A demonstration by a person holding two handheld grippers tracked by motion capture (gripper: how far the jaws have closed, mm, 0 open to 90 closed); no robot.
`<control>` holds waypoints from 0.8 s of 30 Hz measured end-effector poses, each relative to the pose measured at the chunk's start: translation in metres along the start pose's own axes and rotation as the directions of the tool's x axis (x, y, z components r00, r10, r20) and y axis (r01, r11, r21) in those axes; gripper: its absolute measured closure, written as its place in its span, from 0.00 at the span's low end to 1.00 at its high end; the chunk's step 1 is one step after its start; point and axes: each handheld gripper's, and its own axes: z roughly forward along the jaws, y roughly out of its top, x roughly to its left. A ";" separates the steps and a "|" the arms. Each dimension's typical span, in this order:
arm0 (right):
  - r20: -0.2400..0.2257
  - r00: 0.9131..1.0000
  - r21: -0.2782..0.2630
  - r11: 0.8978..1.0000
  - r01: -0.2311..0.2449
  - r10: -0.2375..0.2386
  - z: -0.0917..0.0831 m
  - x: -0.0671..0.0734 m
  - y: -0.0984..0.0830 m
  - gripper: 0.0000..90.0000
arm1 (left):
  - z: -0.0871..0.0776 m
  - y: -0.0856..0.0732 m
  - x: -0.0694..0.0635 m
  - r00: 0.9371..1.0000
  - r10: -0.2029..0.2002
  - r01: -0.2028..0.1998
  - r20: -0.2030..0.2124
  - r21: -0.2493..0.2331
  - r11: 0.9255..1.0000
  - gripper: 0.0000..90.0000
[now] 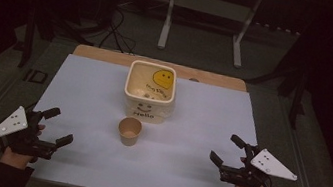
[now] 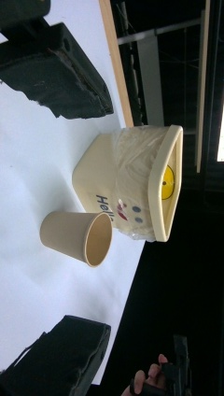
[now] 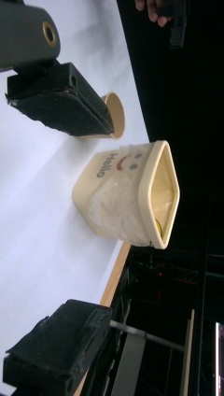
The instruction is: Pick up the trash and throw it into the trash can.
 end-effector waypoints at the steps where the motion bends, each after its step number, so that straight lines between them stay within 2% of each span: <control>1: 0.000 1.000 0.000 1.000 0.000 0.000 0.000 0.000 0.000 0.12 | 0.001 0.000 0.001 1.000 -0.003 0.003 0.011 0.013 1.000 0.00; 3: -0.005 1.000 0.008 1.000 0.007 -0.007 0.001 0.001 0.000 0.12 | 0.002 -0.001 0.001 1.000 -0.013 0.012 0.025 0.022 1.000 0.00; 5: -0.016 1.000 0.014 1.000 -0.001 0.001 0.002 0.002 -0.001 0.12 | 0.004 -0.002 0.002 0.999 -0.017 0.015 0.043 0.054 0.998 0.00; 8: -0.023 1.000 0.013 1.000 -0.004 0.004 0.001 0.002 -0.001 0.12 | 0.005 0.000 0.000 0.999 -0.013 0.011 0.033 0.072 0.997 0.00; 10: -0.025 1.000 0.008 1.000 -0.001 0.001 0.001 0.003 -0.001 0.12 | 0.005 0.001 0.000 0.999 -0.023 0.020 0.040 0.080 0.997 0.00; 11: -0.026 1.000 0.006 1.000 0.000 0.000 0.001 0.004 -0.001 0.12 | 0.004 0.004 0.000 0.999 -0.030 0.026 0.038 0.088 0.996 0.00; 12: -0.023 1.000 0.005 1.000 0.000 0.000 0.001 0.004 -0.001 0.12 | 0.003 0.009 0.002 0.997 -0.054 0.049 0.054 0.087 0.995 0.00; 13: -0.020 1.000 0.003 1.000 -0.001 0.001 0.000 0.004 -0.001 0.12 | 0.003 0.013 0.003 0.996 -0.062 0.056 0.063 0.092 0.994 0.00; 16: -0.024 1.000 0.000 1.000 -0.003 0.003 0.000 0.005 0.000 0.12 | 0.004 0.020 0.005 0.996 -0.058 0.049 0.071 0.113 0.992 0.00; 18: -0.029 1.000 0.002 1.000 -0.002 0.002 -0.001 0.006 0.000 0.12 | 0.004 0.028 0.010 0.995 -0.052 0.043 0.082 0.110 0.993 0.00; 19: -0.025 1.000 0.003 1.000 0.003 -0.003 -0.001 0.006 0.000 0.12 | 0.005 0.035 0.015 0.993 -0.072 0.060 0.097 0.115 0.992 0.00; 22: -0.024 1.000 0.004 1.000 0.002 -0.002 -0.001 0.006 0.000 0.12 | 0.006 0.043 0.019 0.993 -0.058 0.044 0.105 0.132 0.990 0.00; 23: -0.028 1.000 0.009 1.000 0.001 -0.001 0.000 0.006 0.000 0.12 | 0.008 0.050 0.023 0.989 -0.055 0.034 0.135 0.152 0.988 0.00; 24: -0.026 1.000 0.010 1.000 0.000 0.000 0.000 0.006 0.000 0.12 | 0.009 0.053 0.025 0.989 -0.050 0.027 0.138 0.163 0.986 0.00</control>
